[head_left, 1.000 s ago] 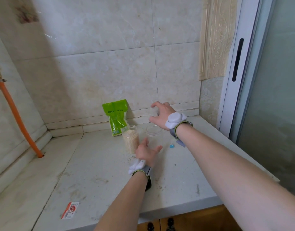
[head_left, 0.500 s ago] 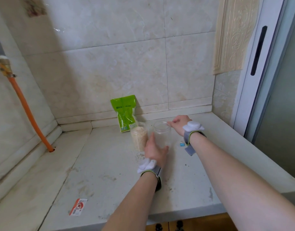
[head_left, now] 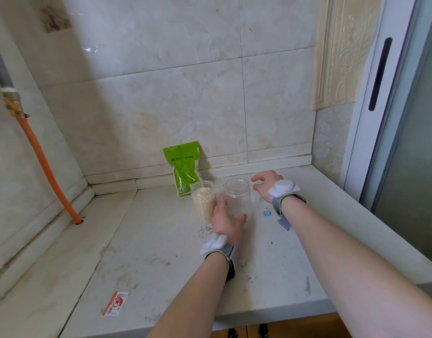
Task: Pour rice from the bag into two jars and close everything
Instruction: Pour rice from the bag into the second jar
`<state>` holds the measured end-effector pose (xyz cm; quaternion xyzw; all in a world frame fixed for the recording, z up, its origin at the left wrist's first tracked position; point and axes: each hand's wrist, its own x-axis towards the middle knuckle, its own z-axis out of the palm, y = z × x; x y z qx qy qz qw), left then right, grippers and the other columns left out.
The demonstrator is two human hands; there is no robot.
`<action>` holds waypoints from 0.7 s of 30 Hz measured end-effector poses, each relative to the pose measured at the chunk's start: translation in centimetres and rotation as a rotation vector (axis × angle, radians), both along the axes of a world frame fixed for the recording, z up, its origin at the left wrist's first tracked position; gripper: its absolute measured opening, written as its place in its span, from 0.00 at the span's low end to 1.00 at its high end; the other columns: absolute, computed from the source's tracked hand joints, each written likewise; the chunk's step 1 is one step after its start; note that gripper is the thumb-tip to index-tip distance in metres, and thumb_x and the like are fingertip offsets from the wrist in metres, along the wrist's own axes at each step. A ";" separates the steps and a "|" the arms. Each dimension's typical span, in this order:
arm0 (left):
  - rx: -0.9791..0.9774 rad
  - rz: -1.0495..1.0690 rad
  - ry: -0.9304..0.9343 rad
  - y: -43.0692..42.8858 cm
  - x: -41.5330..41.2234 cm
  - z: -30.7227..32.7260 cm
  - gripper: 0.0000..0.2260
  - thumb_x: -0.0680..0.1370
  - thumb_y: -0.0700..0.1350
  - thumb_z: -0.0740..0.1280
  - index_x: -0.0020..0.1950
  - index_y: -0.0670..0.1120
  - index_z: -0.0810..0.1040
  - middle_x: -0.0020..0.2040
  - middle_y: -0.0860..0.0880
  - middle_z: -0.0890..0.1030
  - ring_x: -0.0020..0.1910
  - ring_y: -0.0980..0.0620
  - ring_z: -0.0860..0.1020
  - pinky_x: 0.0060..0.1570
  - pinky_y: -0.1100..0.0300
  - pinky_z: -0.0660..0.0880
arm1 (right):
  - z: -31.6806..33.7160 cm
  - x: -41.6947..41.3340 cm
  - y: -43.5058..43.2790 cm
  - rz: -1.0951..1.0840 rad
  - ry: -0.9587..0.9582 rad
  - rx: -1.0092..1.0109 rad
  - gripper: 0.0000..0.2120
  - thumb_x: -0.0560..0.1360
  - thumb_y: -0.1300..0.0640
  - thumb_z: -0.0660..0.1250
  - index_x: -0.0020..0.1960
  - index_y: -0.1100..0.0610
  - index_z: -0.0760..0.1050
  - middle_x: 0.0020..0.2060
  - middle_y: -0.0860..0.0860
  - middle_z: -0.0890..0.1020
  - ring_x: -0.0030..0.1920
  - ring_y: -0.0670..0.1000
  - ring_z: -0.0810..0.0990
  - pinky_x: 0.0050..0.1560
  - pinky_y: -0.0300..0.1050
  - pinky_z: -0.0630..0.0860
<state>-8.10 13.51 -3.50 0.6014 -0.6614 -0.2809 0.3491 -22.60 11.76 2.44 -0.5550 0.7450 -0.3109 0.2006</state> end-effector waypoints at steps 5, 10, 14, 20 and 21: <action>0.015 -0.027 -0.029 0.3 0.1 0.3 0.32 0.71 0.53 0.72 0.70 0.42 0.65 0.64 0.44 0.75 0.63 0.43 0.74 0.60 0.52 0.72 | 2.2 0.5 1.3 -0.014 0.001 -0.064 0.16 0.78 0.58 0.57 0.58 0.48 0.80 0.59 0.51 0.81 0.57 0.55 0.79 0.54 0.39 0.72; 0.017 -0.010 0.077 2.1 0.2 1.2 0.30 0.75 0.50 0.69 0.73 0.42 0.64 0.69 0.43 0.73 0.68 0.44 0.71 0.63 0.56 0.67 | 4.0 2.0 2.6 -0.010 -0.020 -0.170 0.17 0.79 0.60 0.55 0.58 0.51 0.80 0.59 0.52 0.82 0.57 0.56 0.79 0.51 0.38 0.71; -0.053 0.047 0.179 4.2 1.1 1.6 0.26 0.79 0.46 0.63 0.75 0.43 0.62 0.73 0.45 0.69 0.72 0.46 0.67 0.68 0.57 0.63 | 5.2 3.6 3.2 0.013 0.000 -0.196 0.18 0.78 0.59 0.54 0.57 0.49 0.80 0.58 0.50 0.82 0.56 0.55 0.80 0.54 0.40 0.73; -0.218 0.087 0.371 4.1 3.7 4.6 0.19 0.80 0.42 0.60 0.71 0.43 0.70 0.67 0.47 0.76 0.67 0.50 0.73 0.65 0.63 0.66 | 6.7 7.0 3.1 0.039 -0.005 -0.280 0.18 0.79 0.62 0.55 0.59 0.54 0.81 0.58 0.53 0.82 0.58 0.56 0.79 0.52 0.38 0.72; -0.242 0.103 0.365 3.7 4.1 5.4 0.18 0.80 0.43 0.60 0.70 0.43 0.72 0.66 0.47 0.77 0.66 0.50 0.74 0.64 0.63 0.66 | 6.8 7.4 3.0 0.046 -0.004 -0.292 0.17 0.79 0.62 0.55 0.59 0.54 0.81 0.58 0.53 0.82 0.58 0.56 0.79 0.53 0.38 0.72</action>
